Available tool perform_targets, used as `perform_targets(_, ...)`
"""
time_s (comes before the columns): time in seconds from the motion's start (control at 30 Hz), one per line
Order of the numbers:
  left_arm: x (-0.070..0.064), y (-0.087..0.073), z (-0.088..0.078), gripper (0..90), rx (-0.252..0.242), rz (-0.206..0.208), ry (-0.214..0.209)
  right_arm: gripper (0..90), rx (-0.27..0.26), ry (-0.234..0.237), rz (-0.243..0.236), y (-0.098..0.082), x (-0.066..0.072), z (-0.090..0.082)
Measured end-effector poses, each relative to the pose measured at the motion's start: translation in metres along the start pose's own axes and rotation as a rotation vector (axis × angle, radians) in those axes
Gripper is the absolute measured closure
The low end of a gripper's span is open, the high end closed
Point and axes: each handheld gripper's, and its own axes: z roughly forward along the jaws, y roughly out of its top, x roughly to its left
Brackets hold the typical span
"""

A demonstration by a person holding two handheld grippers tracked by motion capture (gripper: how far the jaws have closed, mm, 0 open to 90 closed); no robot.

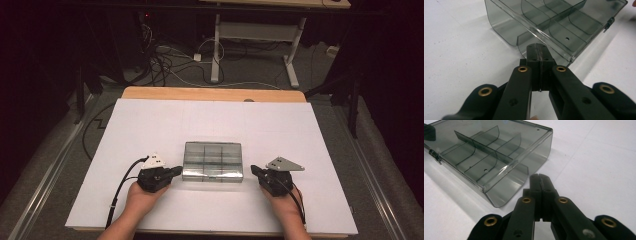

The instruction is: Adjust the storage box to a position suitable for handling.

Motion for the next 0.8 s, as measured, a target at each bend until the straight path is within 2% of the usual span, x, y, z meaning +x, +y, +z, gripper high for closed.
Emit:
perform_targets(0.3, 0.001, 0.000, 0.000, 87.3, 0.000, -0.003, -0.009, 90.0, -0.026, 0.003, 0.004, -0.001, 0.002, -0.007)
perform_targets(0.4, 0.002, 0.001, -0.001, 87.1, -0.017, 0.020, 0.004, 90.0, -0.024, 0.011, -0.006, -0.001, 0.004, -0.007)
perform_targets(0.53, 0.008, 0.004, -0.009, 86.8, -0.050, 0.033, 0.017, 90.0, -0.028, 0.019, -0.006, 0.000, 0.005, -0.007)
perform_targets(0.6, 0.012, 0.006, -0.014, 86.8, -0.049, 0.006, 0.005, 90.0, -0.029, 0.019, -0.003, -0.002, 0.005, -0.008)
perform_targets(0.7, 0.016, 0.005, -0.022, 87.0, -0.045, 0.007, -0.002, 90.0, -0.030, 0.023, 0.005, -0.002, 0.004, -0.009)
perform_targets(0.8, 0.014, 0.003, -0.026, 87.2, -0.031, 0.035, -0.005, 90.0, -0.039, 0.026, 0.003, -0.001, 0.004, -0.009)
